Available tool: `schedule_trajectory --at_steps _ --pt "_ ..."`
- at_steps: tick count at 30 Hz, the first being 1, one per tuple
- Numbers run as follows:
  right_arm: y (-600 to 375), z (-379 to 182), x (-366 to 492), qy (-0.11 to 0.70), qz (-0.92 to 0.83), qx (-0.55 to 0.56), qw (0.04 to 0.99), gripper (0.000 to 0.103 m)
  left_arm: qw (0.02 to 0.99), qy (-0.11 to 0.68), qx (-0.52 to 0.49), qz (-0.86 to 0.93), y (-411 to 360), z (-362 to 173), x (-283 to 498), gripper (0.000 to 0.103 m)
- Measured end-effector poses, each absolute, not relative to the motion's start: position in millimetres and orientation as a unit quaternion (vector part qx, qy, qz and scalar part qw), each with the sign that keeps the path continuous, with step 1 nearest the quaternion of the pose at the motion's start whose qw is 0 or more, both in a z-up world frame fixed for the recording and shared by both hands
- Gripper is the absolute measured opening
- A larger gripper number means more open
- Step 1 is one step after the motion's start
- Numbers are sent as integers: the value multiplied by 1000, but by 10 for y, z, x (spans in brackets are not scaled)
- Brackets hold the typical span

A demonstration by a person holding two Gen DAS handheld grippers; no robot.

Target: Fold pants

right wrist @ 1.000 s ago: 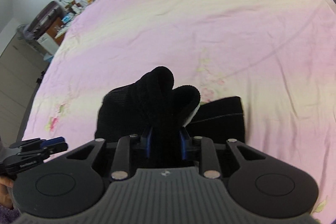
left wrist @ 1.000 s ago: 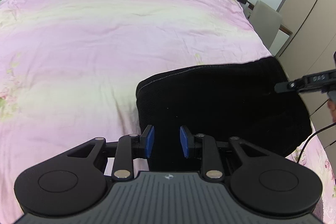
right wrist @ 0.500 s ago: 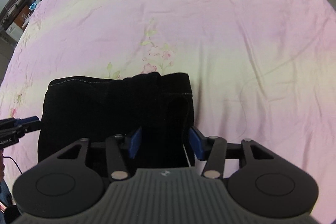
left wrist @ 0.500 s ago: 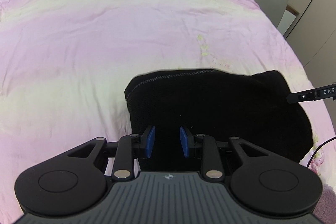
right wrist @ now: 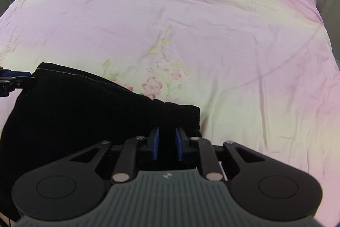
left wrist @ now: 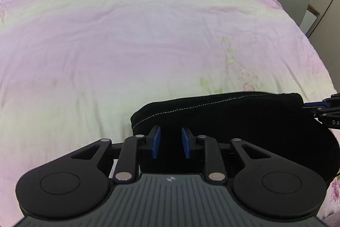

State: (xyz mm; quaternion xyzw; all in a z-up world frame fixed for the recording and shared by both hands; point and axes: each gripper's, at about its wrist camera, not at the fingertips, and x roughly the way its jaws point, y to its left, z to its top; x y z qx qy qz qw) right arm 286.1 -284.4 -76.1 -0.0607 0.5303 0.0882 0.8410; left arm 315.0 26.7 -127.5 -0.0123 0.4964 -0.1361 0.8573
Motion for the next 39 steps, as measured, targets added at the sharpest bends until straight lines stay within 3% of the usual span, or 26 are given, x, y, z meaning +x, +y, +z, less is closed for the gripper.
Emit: schedule_trajectory --at_steps 5,10,13,20,27,39 --pt "-2993 -970 2904 540 93 -26 836 11 847 516 -12 -128 233 -1488 3233 26" --pt "-2914 -835 2851 533 88 -39 840 11 856 504 -4 -113 214 -1263 3142 25" --pt "-2949 -530 2612 503 103 -23 858 17 875 467 21 -121 204 -990 2808 25" --pt "-2944 -226 1710 478 151 -29 865 17 875 454 55 -161 130 -724 1904 26" --pt "-2991 -584 1182 488 130 -49 862 16 850 500 91 -136 -39 -1078 1512 26" --pt "-3176 -1125 1315 512 122 -8 850 15 829 541 86 -117 -137 -1619 1722 26"
